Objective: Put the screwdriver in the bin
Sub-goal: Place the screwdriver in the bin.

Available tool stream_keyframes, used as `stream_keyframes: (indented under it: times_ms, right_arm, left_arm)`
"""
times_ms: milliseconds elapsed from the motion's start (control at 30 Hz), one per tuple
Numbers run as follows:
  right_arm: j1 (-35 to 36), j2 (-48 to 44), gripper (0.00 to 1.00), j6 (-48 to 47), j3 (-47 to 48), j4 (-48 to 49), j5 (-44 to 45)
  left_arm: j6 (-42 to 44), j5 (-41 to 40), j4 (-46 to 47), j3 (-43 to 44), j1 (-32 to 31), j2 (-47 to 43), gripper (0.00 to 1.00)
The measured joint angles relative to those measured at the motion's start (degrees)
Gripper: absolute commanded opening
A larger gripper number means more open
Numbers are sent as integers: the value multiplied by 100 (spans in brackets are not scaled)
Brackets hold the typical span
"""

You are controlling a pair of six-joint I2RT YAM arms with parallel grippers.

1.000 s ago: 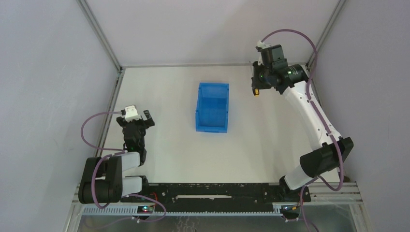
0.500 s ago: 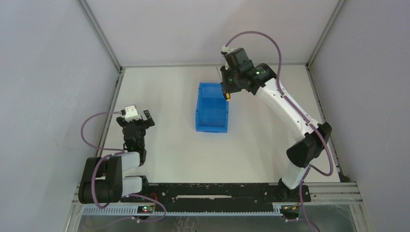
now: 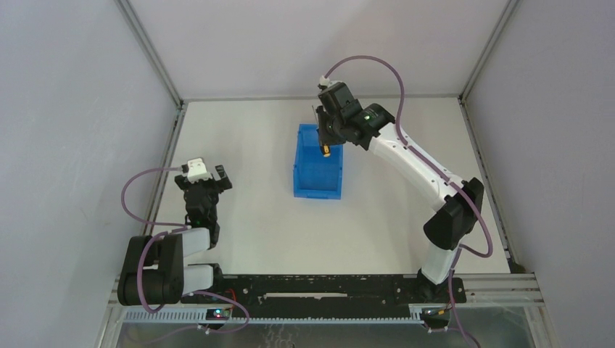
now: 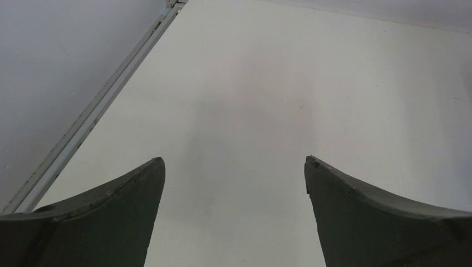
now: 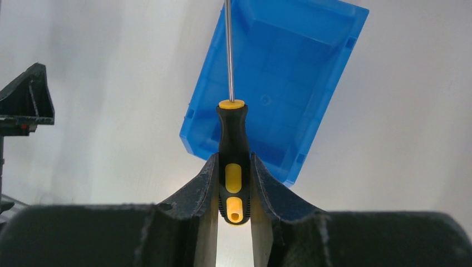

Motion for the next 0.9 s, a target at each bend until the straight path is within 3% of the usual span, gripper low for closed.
stream_keyframes:
  times_ms: [333, 900]
  right_arm:
    - [13, 186, 6, 107, -1233, 763, 37]
    - [107, 1722, 10, 179, -1408, 1565, 249]
  left_arm:
    - [0, 0, 0, 0, 0, 0, 100]
    - [0, 0, 0, 0, 0, 0, 100]
